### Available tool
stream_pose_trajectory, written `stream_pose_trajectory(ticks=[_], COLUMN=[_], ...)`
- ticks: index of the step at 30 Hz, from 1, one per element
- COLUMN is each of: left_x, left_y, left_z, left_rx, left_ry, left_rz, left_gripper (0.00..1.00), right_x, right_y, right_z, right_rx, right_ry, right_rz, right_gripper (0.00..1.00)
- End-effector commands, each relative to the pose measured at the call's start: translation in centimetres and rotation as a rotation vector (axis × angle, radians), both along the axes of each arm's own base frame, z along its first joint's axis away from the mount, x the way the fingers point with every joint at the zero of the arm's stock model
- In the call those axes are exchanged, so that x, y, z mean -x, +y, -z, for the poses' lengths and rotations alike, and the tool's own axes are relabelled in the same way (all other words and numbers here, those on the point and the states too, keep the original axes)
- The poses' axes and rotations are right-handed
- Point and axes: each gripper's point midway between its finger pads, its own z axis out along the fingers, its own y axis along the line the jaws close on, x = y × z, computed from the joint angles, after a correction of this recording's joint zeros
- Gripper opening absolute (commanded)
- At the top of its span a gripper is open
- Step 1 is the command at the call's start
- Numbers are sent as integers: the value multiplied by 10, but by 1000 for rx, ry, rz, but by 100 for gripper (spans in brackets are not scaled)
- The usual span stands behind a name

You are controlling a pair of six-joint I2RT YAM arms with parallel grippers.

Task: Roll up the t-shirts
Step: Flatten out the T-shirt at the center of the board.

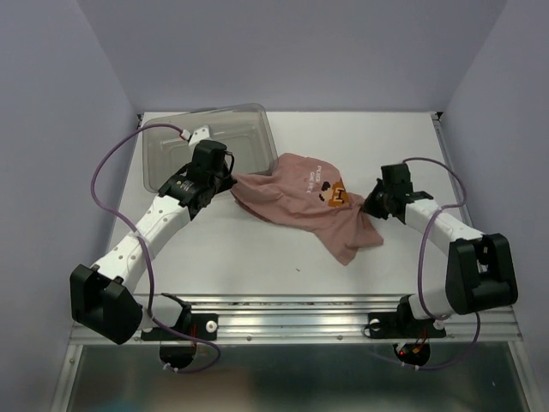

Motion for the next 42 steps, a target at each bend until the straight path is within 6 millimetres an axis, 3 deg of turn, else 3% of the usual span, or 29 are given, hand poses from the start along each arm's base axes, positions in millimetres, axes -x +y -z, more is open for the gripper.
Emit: stream_pose_trajectory(ticks=[1, 2, 4, 5, 6, 8, 10, 12, 13, 15, 16, 20, 23, 30, 33, 34, 38, 39, 42], left_x=[0, 1, 2, 2, 3, 2, 2, 2, 1, 1, 1, 3, 3, 0, 0, 0, 2, 3, 5], left_y=[2, 2, 1, 0, 0, -2, -3, -4, -4, -4, -7, -10, -9, -7, -7, -7, -4, -2, 0], left_z=[-13, -12, -11, -10, -8, -7, -5, -3, -3, -2, -3, 1, 2, -5, -6, -7, -7, -6, -3], left_rx=[23, 26, 33, 35, 36, 40, 45, 48, 49, 45, 52, 62, 54, 44, 48, 52, 44, 39, 39], left_ry=[-44, -42, -41, -39, -35, -32, -26, -25, -25, -25, -26, -16, -14, -29, -30, -31, -32, -30, -27], left_rz=[0, 0, 5, 6, 9, 10, 12, 14, 14, 18, 32, 47, 42, 35, 32, 32, 23, 18, 9], left_gripper=[0, 0, 0, 0, 0, 0, 0, 0, 0, 0, 0, 0, 0, 0, 0, 0, 0, 0, 0], right_x=[-59, -66, -85, -89, -90, -88, -76, -59, -50, -35, -19, 9, 20, 23, 27, 27, 38, 42, 58], right_y=[-34, -37, -42, -40, -37, -36, -40, -50, -56, -68, -70, -85, -84, -79, -76, -75, -59, -58, -27], right_z=[-31, -35, -49, -51, -53, -56, -56, -44, -48, -41, -30, -3, 7, 28, 39, 41, 45, 46, 43], right_rx=[27, 24, 7, 2, -6, -2, 19, 74, 78, 7, -24, -49, -61, -82, -95, -98, -176, -182, -270], right_ry=[-147, -161, -192, -194, -197, -199, -183, -147, -154, -134, -108, -42, -16, 41, 63, 62, 69, 72, 82], right_rz=[104, 113, 125, 114, 101, 80, 79, 92, 104, 131, 147, 203, 225, 210, 209, 205, 162, 170, 139], right_gripper=[1, 1, 16, 26, 48, 64, 73, 75, 78, 79, 79, 74, 66, 50, 37, 27, 1, 1, 1])
